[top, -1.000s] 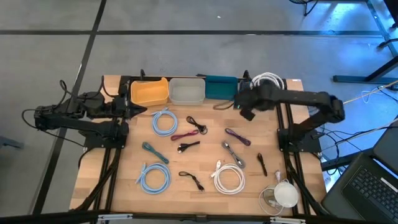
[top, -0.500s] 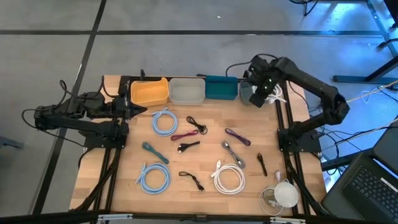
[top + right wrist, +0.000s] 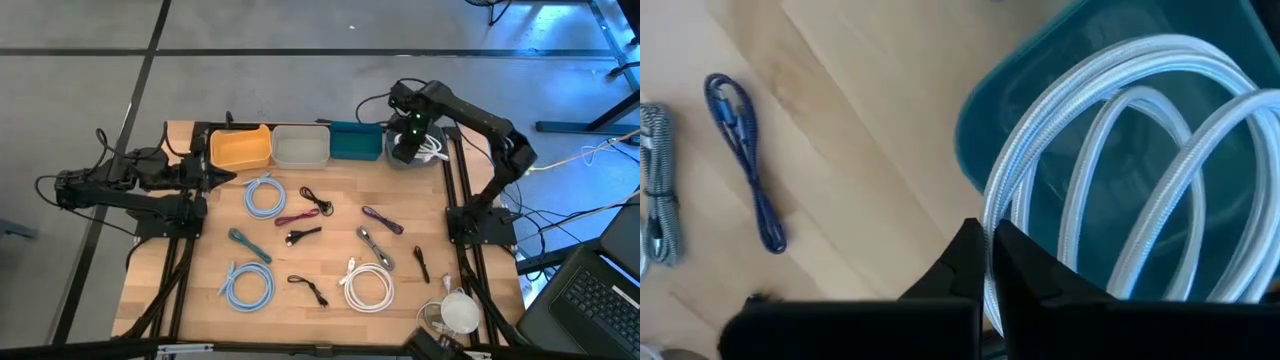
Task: Pick & Place USB Port
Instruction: Put the white HDMI cable into the blue bin
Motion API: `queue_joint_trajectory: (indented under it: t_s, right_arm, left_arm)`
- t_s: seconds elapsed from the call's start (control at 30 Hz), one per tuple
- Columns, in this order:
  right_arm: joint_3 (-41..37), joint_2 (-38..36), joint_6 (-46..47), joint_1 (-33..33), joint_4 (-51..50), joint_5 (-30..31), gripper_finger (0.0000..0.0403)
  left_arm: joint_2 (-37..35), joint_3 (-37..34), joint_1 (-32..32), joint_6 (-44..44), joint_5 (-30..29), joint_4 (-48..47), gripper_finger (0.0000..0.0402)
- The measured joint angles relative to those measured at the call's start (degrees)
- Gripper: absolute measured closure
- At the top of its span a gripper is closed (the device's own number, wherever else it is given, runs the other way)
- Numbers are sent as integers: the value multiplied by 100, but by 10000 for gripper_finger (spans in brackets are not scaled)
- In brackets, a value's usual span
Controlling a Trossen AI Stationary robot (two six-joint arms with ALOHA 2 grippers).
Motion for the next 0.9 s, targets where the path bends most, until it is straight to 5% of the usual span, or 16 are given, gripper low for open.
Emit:
queue_joint_trajectory:
  t_s: [0.27, 0.9]
  right_arm:
    - [15, 477, -27, -271, 34, -307, 395]
    - [109, 515, -4, -456, 464, 469, 344]
  left_arm:
    - [0, 0, 0, 4, -1, -4, 398]
    - [0, 0, 0, 144, -2, -9, 398]
